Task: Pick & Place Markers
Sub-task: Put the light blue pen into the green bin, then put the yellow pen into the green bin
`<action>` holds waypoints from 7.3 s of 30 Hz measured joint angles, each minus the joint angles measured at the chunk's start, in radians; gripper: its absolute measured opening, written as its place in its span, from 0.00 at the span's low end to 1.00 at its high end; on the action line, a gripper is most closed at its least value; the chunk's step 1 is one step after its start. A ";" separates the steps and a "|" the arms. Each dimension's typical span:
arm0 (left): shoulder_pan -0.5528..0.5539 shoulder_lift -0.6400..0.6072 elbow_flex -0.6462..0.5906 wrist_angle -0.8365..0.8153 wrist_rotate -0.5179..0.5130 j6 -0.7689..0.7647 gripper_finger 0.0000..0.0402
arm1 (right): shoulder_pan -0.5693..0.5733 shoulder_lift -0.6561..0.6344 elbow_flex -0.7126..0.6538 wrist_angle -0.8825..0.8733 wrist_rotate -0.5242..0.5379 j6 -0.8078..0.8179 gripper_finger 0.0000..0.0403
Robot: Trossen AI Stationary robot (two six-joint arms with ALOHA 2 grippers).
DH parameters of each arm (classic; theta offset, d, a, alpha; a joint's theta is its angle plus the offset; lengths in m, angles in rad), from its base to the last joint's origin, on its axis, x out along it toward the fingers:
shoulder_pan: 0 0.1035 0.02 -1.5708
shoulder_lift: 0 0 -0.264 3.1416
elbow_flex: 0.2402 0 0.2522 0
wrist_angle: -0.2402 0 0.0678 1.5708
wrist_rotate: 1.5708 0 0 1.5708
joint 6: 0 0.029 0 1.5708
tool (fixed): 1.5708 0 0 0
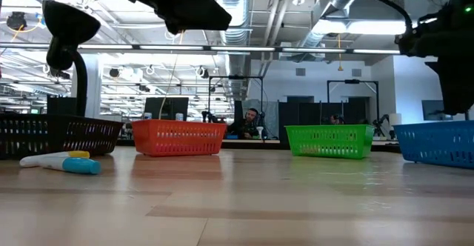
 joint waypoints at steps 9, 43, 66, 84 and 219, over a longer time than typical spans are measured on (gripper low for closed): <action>0.000 0.000 0.000 -0.001 0.042 -0.057 0.32 | 0.025 0.015 0.000 0.051 -0.012 0.052 0.40; -0.251 0.154 0.000 -0.535 0.403 -0.285 0.36 | 0.033 0.125 0.239 0.491 0.340 -0.515 0.37; -0.225 0.105 -0.002 -0.293 0.084 -0.131 0.08 | 0.025 0.166 0.179 0.789 0.488 -0.842 0.36; -0.083 -0.027 0.000 0.165 0.156 0.166 0.12 | -0.069 0.525 0.160 1.802 0.397 -1.441 0.35; -0.213 0.026 0.000 -0.104 0.087 -0.434 0.31 | -0.144 0.476 0.472 0.386 0.496 -0.854 0.41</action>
